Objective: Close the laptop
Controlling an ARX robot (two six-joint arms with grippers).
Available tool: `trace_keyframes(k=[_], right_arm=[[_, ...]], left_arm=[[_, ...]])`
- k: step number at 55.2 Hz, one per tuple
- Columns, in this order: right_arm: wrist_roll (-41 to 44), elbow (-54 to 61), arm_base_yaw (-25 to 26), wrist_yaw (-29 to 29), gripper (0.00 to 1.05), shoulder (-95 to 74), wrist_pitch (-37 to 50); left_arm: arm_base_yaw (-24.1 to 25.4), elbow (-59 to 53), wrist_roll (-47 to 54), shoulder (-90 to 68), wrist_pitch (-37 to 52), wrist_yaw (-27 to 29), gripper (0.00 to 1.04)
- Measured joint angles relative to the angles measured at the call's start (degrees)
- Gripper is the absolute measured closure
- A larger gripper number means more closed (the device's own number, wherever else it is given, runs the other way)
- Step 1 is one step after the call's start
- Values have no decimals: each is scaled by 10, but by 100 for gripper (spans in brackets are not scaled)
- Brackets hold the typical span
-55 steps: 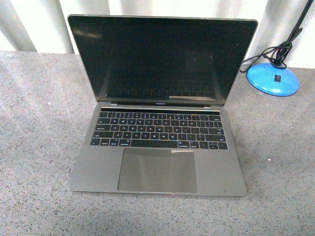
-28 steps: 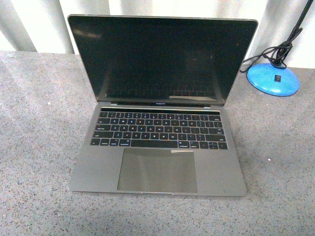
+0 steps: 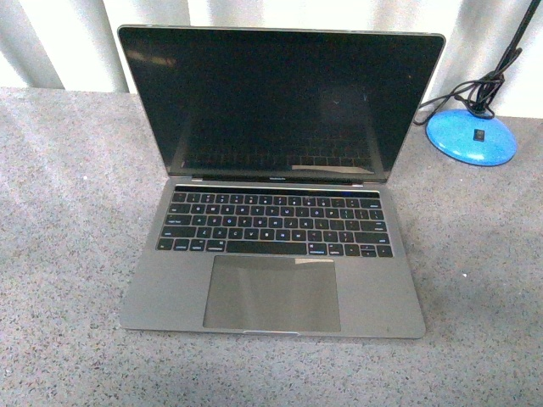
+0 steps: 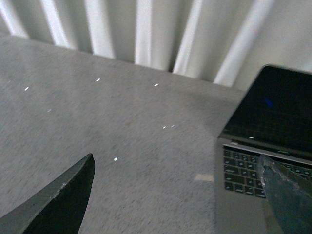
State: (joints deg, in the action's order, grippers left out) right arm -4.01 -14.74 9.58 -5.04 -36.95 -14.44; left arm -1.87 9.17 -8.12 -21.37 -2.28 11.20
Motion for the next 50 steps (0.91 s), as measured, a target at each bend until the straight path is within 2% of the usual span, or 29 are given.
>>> trace_keyframes(k=[4, 7, 14, 25, 35, 39, 44, 50], right_arm=[[65, -67, 0, -23, 10, -122, 57], [94, -102, -4, -29, 10, -183, 72], [161, -175, -22, -28, 10, -304, 91], [267, -274, -70, -11, 10, -428, 132], [335, -332, -90, -4, 10, -477, 142], [341, -352, -93, -4, 20, -492, 141], [342, -383, -97, -4, 37, -510, 143], [346, -410, -103, -7, 55, -526, 156]], left_arm=[[21, 42, 30, -100, 78, -78, 7], [28, 68, 50, -160, 116, -117, 7], [28, 132, 73, -285, 146, -188, 7], [-22, 213, 120, -421, 188, -193, 7], [-75, 268, 149, -493, 218, -185, 7], [-86, 287, 156, -522, 229, -177, 9], [-99, 313, 160, -562, 242, -174, 27], [-115, 336, 167, -599, 251, -164, 43]])
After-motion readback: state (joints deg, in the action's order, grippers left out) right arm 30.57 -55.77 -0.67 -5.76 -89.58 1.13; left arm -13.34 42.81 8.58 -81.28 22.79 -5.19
